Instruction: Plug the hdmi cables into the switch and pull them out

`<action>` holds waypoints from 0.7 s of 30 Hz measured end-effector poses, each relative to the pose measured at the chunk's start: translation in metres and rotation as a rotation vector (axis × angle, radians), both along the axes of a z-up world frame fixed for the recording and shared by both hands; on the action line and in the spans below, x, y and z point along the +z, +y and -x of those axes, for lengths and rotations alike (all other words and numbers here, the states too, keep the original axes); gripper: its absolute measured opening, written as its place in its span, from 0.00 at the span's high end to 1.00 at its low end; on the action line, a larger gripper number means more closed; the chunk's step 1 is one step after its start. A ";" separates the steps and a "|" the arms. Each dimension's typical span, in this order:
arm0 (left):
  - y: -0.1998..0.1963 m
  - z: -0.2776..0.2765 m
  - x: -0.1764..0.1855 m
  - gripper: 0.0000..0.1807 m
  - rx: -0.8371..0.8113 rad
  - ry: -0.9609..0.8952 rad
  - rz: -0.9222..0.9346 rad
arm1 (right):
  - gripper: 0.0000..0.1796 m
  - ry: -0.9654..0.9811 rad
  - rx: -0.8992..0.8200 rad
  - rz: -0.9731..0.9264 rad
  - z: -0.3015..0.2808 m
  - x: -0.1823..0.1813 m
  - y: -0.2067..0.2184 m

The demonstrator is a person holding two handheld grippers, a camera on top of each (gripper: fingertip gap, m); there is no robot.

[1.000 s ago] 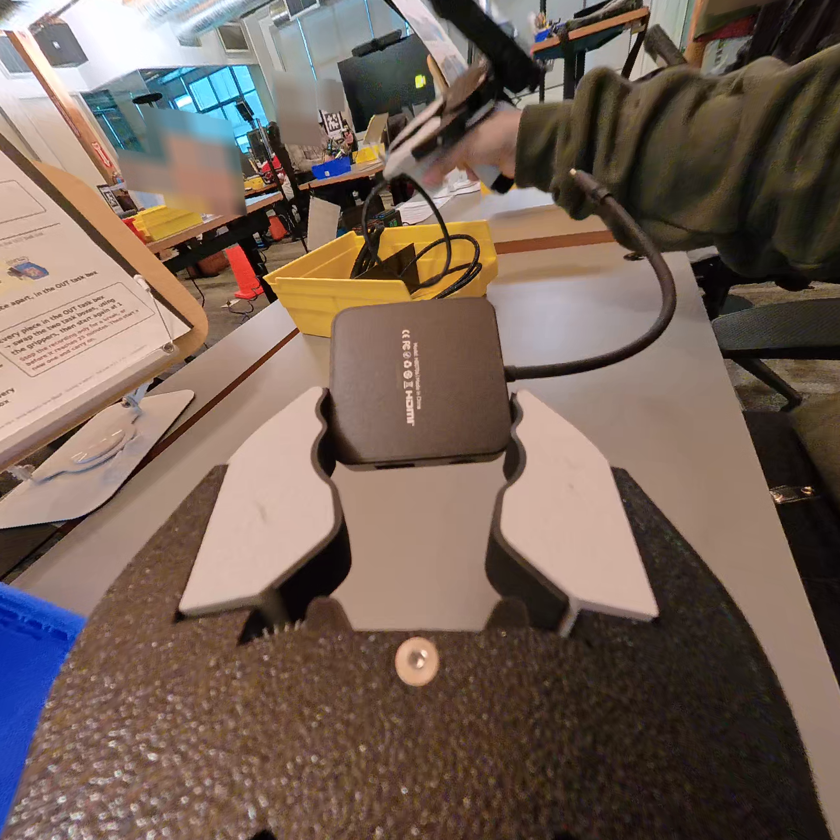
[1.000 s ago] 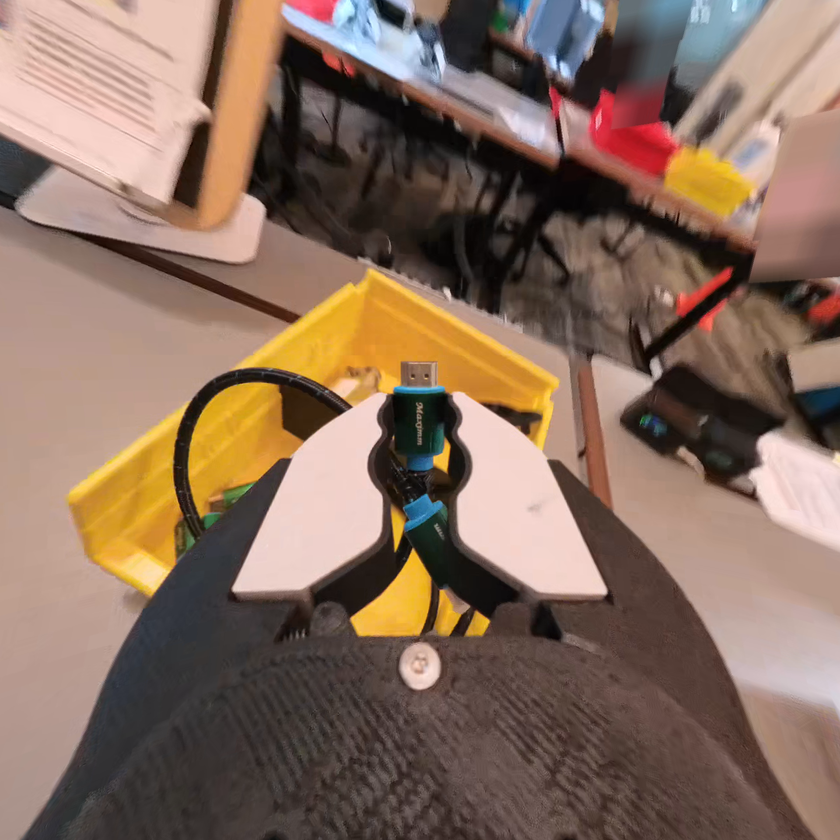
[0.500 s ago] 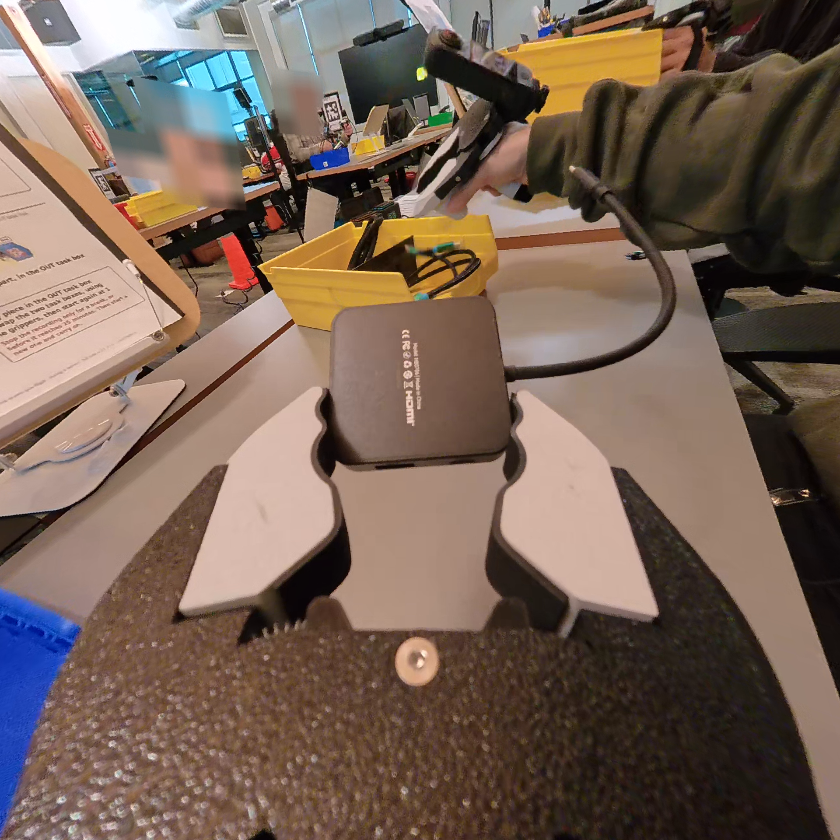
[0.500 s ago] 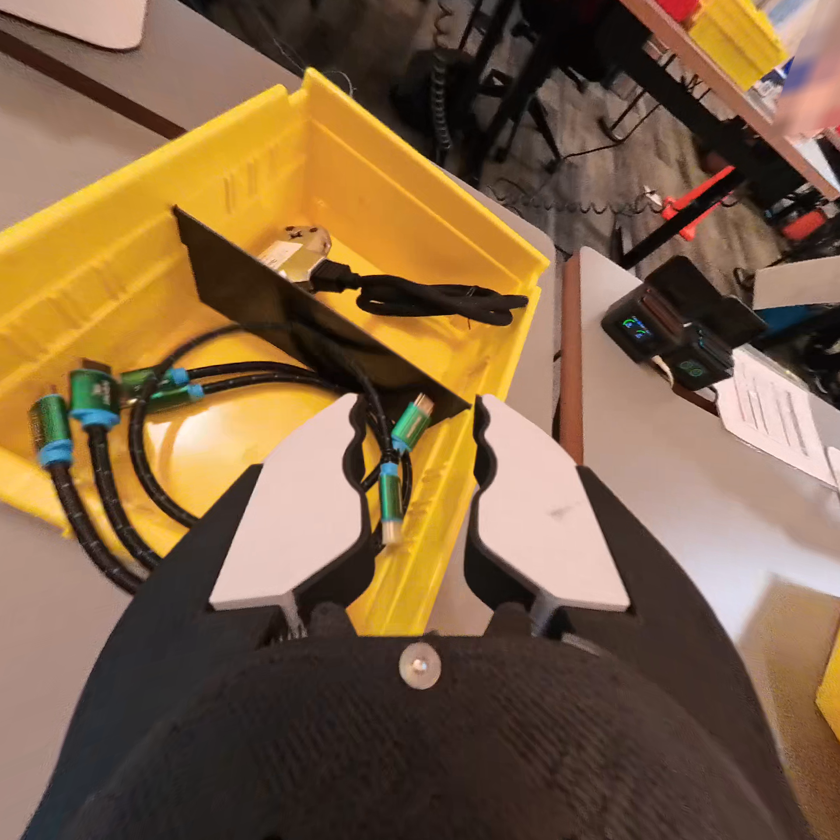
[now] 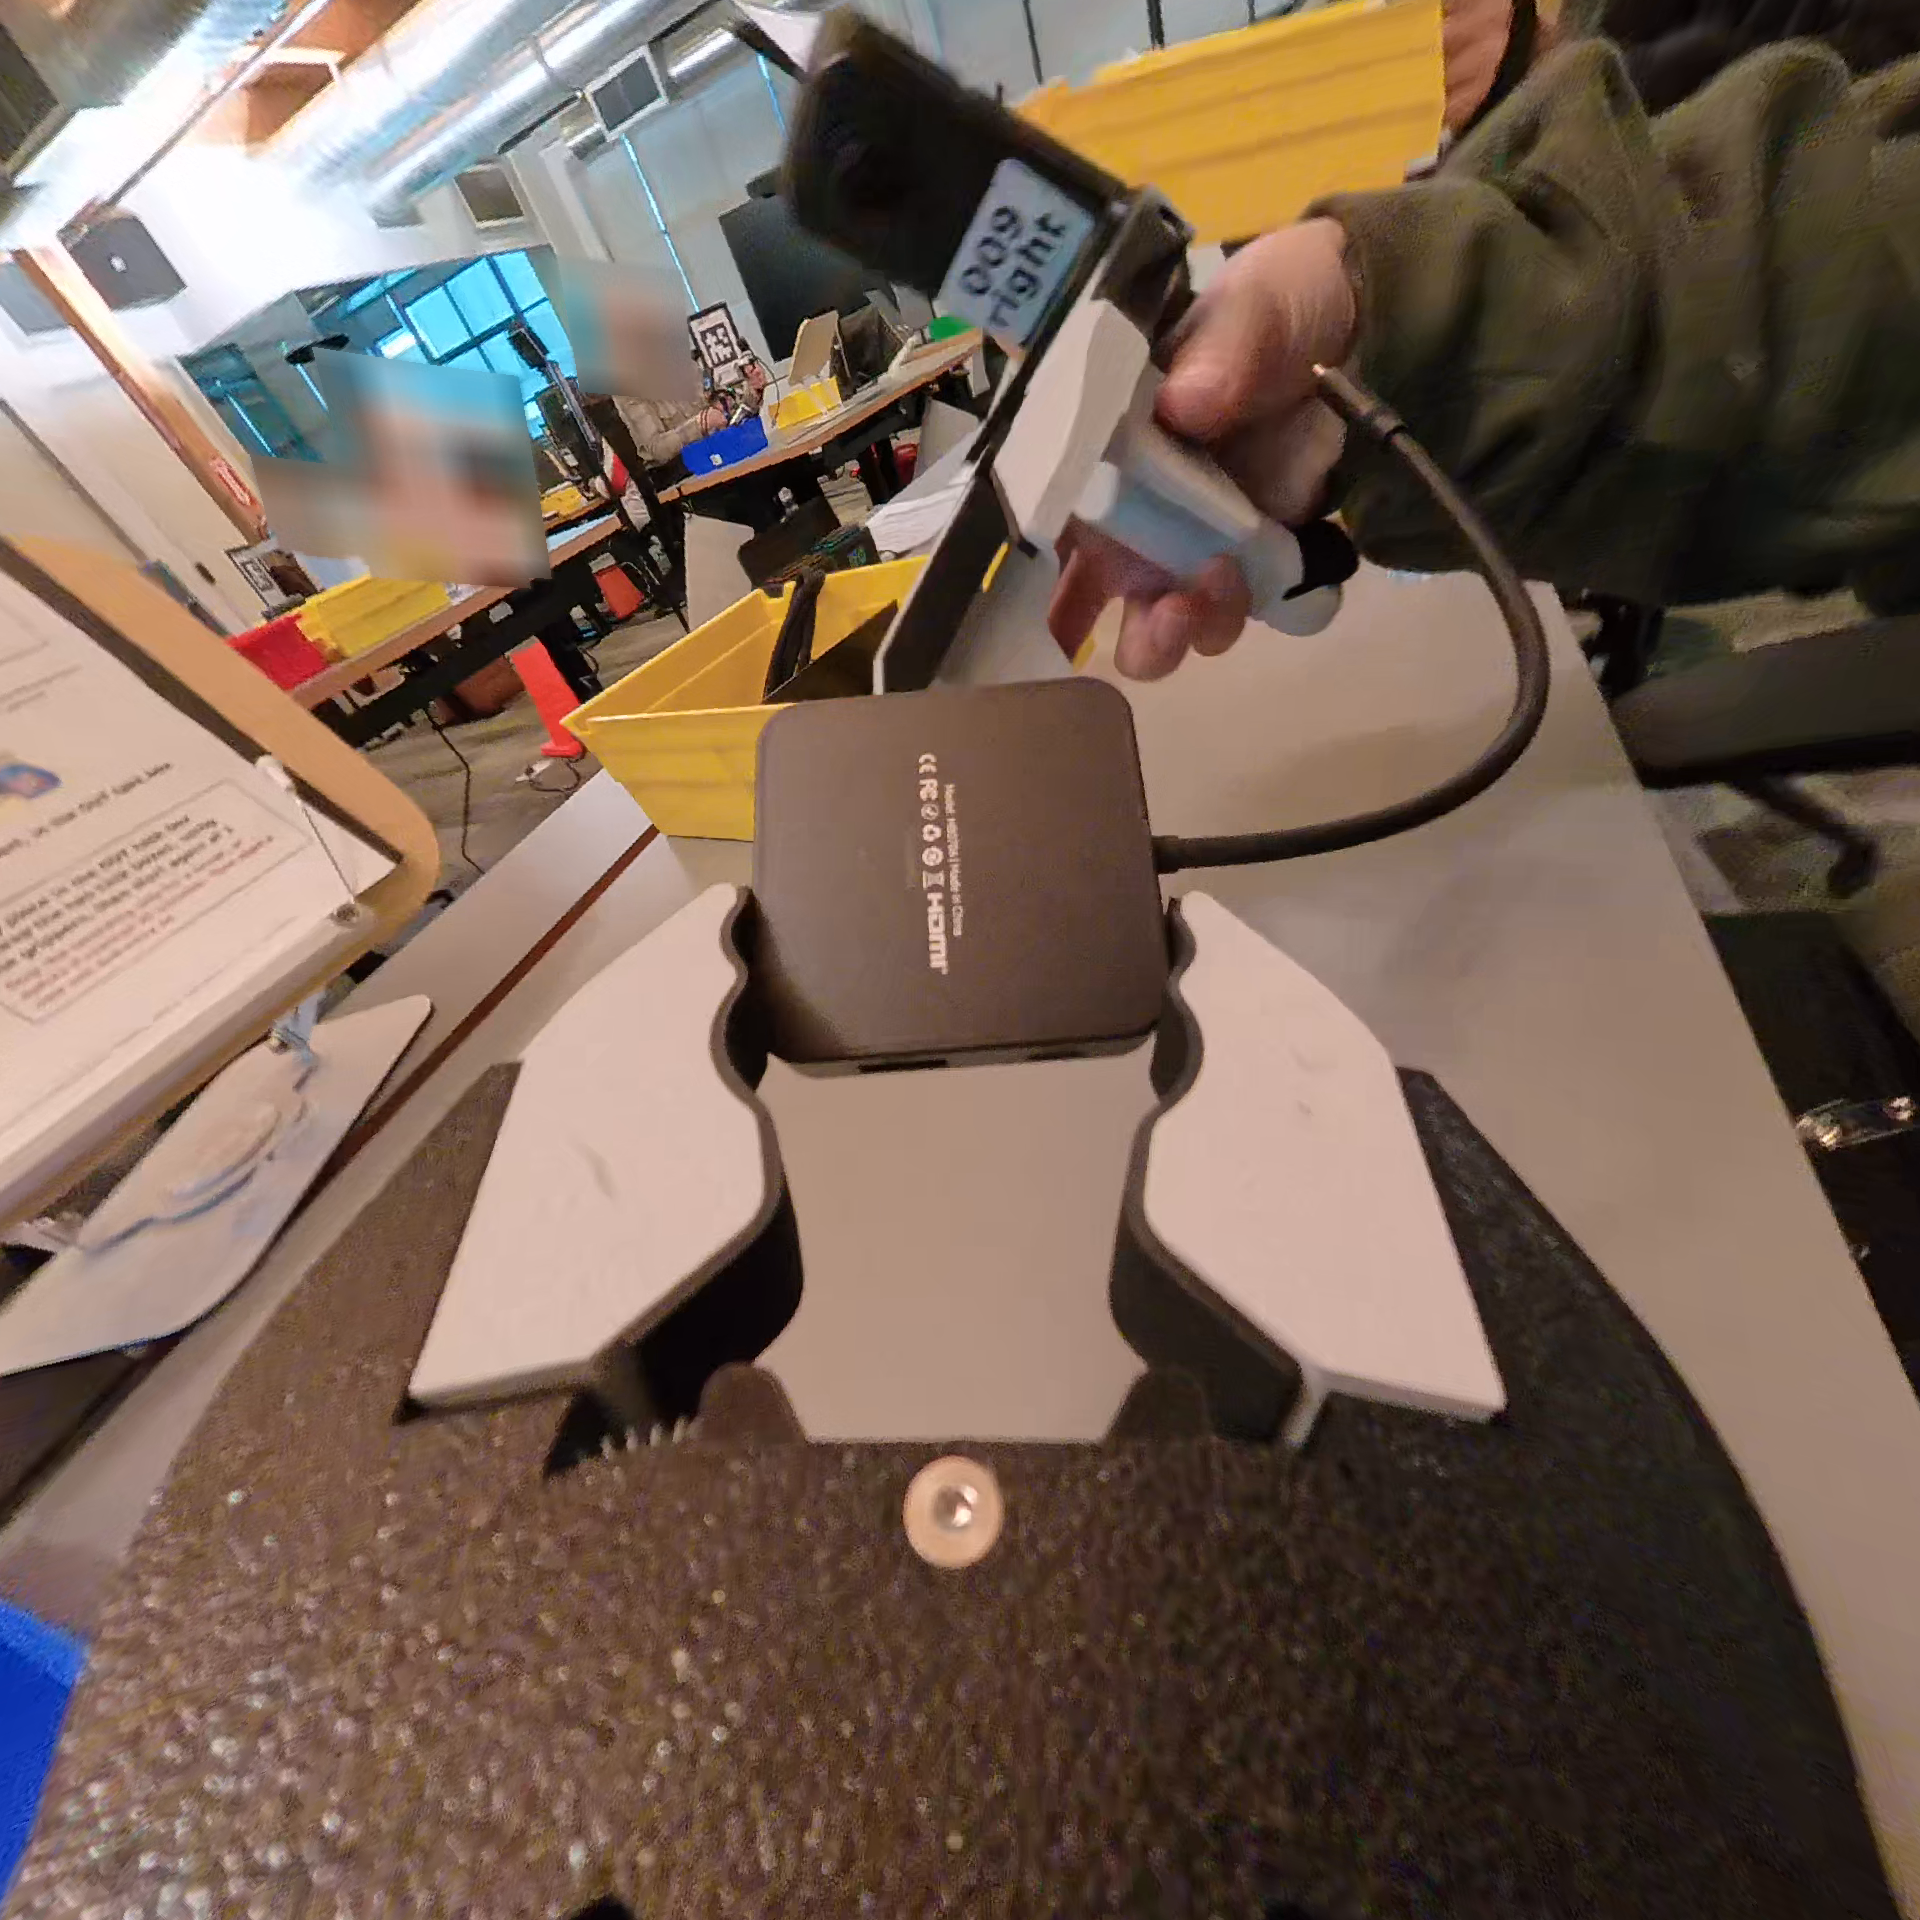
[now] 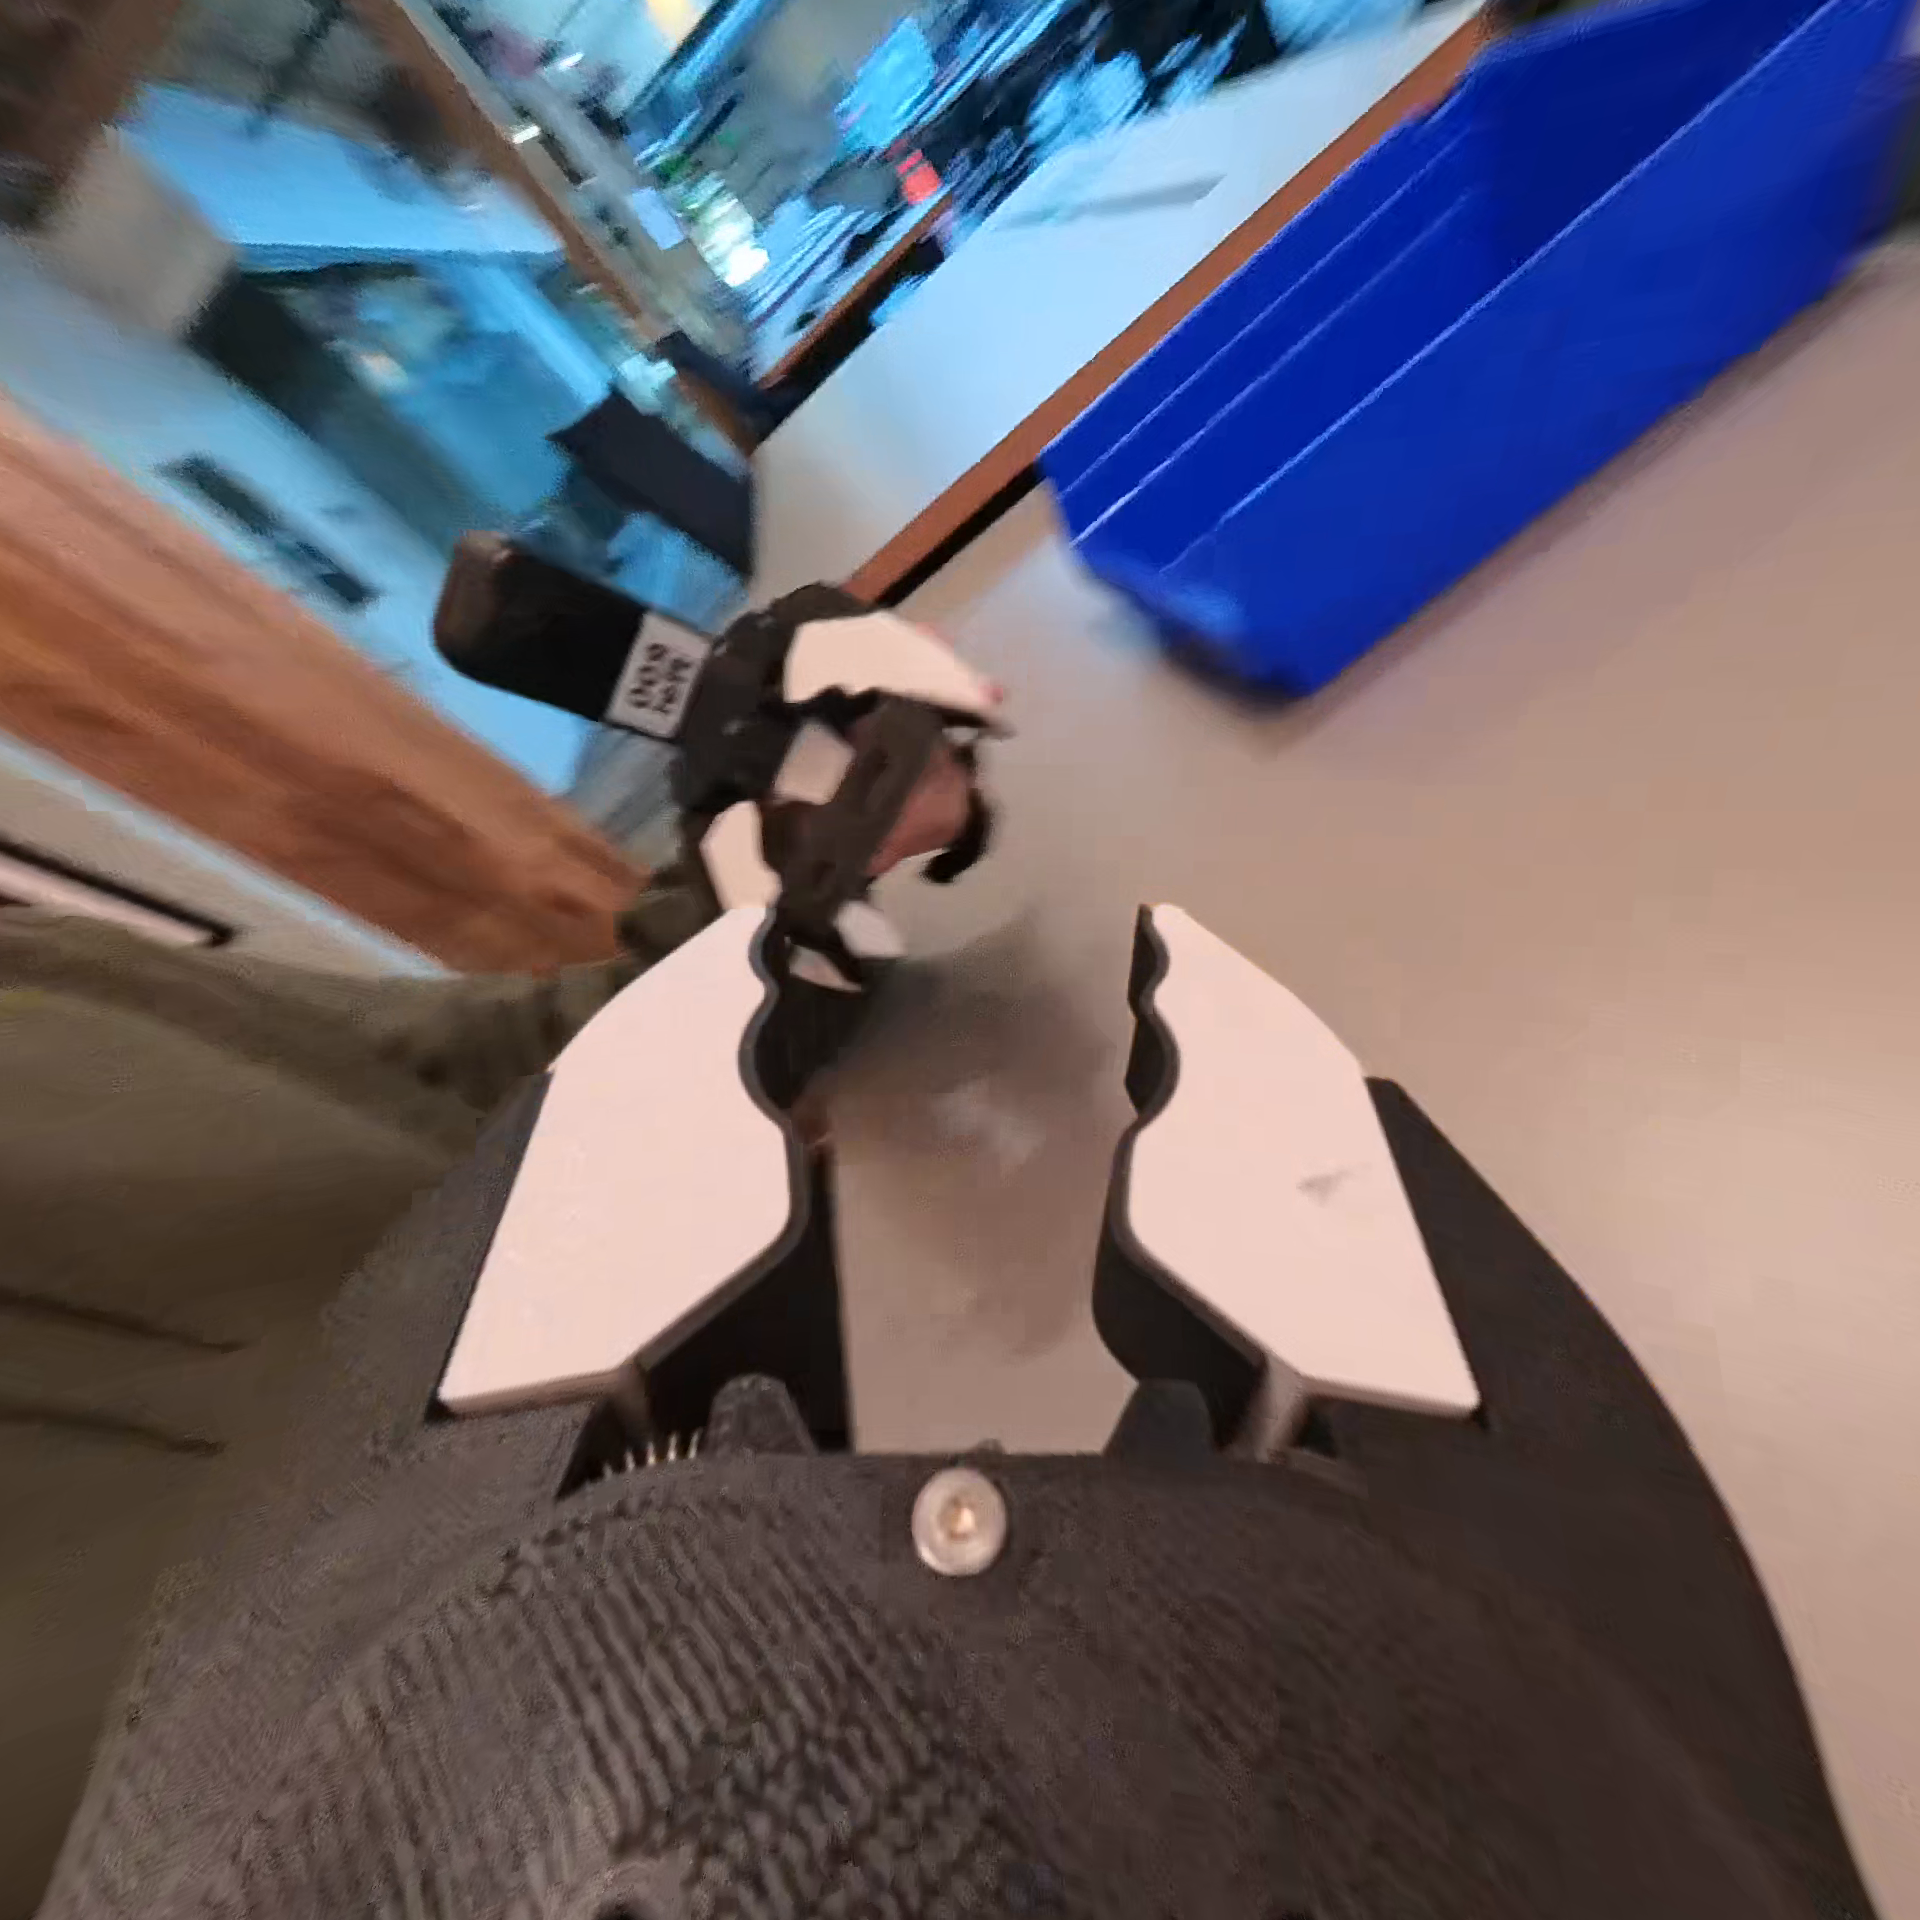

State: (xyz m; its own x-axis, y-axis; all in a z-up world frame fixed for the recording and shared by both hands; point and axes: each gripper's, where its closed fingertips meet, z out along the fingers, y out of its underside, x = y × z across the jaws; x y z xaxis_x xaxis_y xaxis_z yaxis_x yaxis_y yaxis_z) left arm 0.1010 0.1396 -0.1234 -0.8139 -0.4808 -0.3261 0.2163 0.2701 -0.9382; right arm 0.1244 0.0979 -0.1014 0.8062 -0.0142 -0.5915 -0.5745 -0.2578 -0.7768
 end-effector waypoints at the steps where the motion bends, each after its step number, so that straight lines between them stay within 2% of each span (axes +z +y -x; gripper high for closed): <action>1: -0.003 0.002 -0.001 0.60 -0.007 -0.024 -0.032 | 0.64 0.052 0.061 0.002 0.013 -0.003 0.011; 5: -0.012 0.006 -0.004 0.60 0.009 -0.112 -0.147 | 0.68 0.079 0.143 0.081 0.035 -0.020 0.035; 8: -0.009 -0.003 -0.014 0.60 0.080 -0.142 -0.262 | 0.89 0.003 0.226 0.149 0.049 -0.032 0.037; 11: -0.008 -0.011 -0.018 0.60 0.147 -0.171 -0.300 | 0.89 -0.057 0.204 0.202 0.041 -0.038 0.036; 14: -0.009 -0.016 -0.014 0.61 0.184 -0.154 -0.239 | 0.92 -0.129 0.147 0.222 0.023 -0.037 0.029; 17: -0.002 -0.017 -0.006 0.61 0.199 -0.144 -0.149 | 0.92 -0.211 0.011 0.226 -0.014 -0.021 0.009; 21: 0.010 -0.019 -0.008 0.67 0.201 -0.090 -0.101 | 0.91 -0.457 -0.267 0.306 -0.107 0.020 -0.057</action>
State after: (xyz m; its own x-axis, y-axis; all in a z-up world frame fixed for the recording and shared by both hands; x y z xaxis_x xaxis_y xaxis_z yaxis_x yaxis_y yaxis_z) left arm 0.1203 0.1491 -0.1315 -0.6706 -0.5916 -0.4476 0.2298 0.4080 -0.8836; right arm 0.2315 0.0413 -0.0810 0.9225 -0.3656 -0.1240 -0.2762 -0.4007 -0.8736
